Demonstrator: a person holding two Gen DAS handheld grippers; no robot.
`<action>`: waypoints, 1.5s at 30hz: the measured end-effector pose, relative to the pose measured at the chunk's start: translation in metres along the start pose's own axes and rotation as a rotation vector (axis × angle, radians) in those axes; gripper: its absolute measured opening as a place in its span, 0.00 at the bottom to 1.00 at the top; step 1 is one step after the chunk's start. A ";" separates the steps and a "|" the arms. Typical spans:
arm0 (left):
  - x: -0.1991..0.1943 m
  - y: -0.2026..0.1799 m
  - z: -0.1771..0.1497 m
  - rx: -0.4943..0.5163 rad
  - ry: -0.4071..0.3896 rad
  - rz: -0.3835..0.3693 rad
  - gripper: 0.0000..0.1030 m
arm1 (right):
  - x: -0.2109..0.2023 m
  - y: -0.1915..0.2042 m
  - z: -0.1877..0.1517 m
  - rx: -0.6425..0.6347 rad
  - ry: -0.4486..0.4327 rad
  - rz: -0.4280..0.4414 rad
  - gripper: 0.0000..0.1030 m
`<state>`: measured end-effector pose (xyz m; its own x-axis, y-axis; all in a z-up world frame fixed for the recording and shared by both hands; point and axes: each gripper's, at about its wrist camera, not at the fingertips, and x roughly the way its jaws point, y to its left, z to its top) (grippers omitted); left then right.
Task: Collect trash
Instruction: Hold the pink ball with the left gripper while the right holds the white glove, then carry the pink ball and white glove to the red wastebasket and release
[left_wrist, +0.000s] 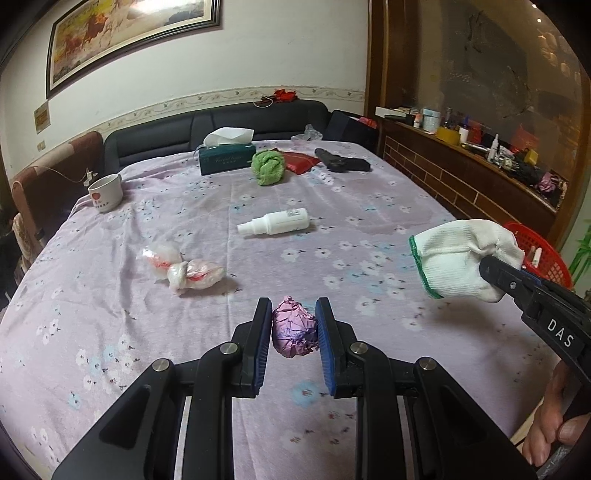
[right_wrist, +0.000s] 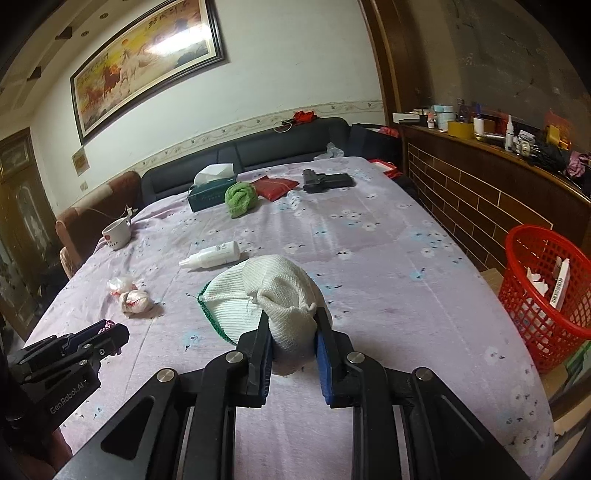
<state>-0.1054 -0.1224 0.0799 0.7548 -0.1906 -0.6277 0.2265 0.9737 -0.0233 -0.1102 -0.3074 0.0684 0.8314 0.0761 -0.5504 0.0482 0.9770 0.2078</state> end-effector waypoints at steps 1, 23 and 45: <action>-0.003 -0.001 0.000 -0.005 0.002 -0.011 0.22 | -0.002 -0.001 0.000 0.000 -0.003 0.001 0.21; 0.003 -0.014 0.009 -0.011 0.052 -0.081 0.22 | -0.022 -0.020 -0.004 0.049 -0.008 0.021 0.23; 0.057 -0.273 0.084 0.249 0.124 -0.540 0.22 | -0.088 -0.220 0.025 0.380 -0.156 -0.244 0.23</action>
<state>-0.0723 -0.4094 0.1156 0.4190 -0.6191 -0.6642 0.7060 0.6821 -0.1904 -0.1801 -0.5342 0.0915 0.8424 -0.2052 -0.4982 0.4268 0.8186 0.3844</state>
